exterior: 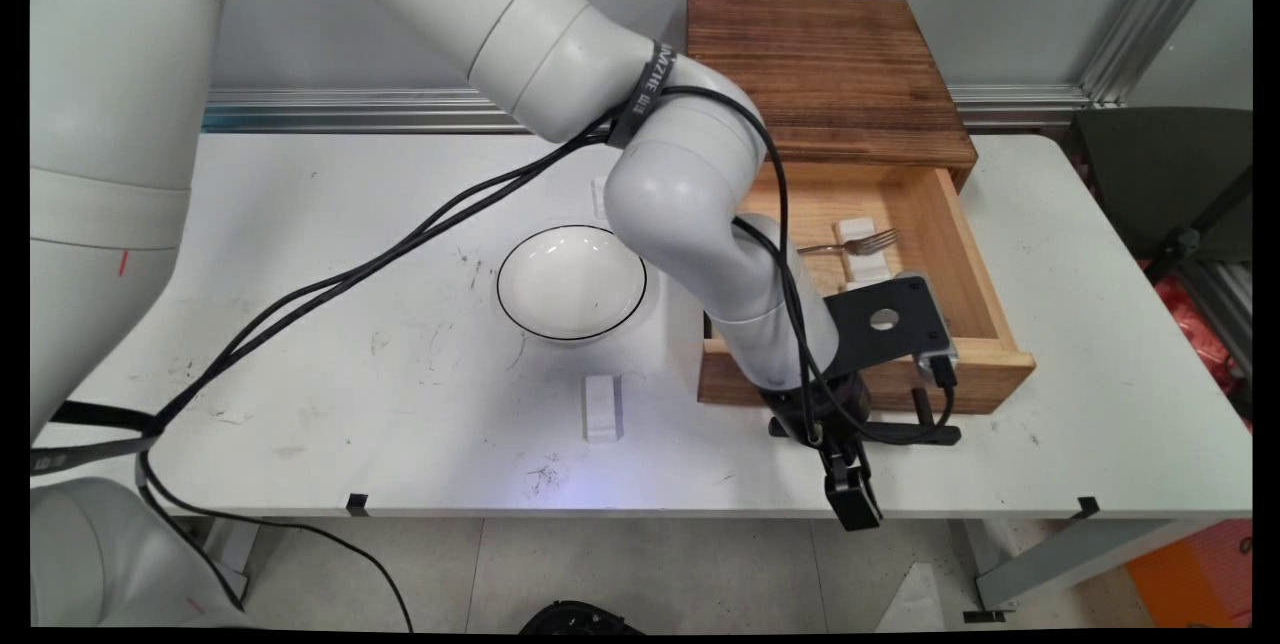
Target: Open the drawer
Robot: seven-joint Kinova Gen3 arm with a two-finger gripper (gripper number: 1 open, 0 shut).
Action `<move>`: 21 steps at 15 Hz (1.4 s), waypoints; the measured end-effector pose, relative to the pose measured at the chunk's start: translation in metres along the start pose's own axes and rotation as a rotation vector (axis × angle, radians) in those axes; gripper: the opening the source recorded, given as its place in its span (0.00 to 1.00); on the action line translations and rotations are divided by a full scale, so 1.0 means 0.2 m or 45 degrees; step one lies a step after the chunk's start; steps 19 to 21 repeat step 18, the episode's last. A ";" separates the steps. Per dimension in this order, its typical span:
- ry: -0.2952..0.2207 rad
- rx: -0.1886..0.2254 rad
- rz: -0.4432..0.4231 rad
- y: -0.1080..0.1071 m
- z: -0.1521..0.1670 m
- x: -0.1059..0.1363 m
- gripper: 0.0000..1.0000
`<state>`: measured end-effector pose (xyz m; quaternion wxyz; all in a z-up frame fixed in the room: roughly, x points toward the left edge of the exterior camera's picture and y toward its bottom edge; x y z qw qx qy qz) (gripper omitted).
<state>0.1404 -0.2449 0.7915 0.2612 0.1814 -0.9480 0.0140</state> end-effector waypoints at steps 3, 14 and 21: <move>0.002 -0.006 0.001 0.02 0.00 0.00 1.00; 0.003 -0.025 -0.004 0.06 -0.01 0.01 1.00; 0.003 -0.029 -0.006 0.07 -0.02 0.01 1.00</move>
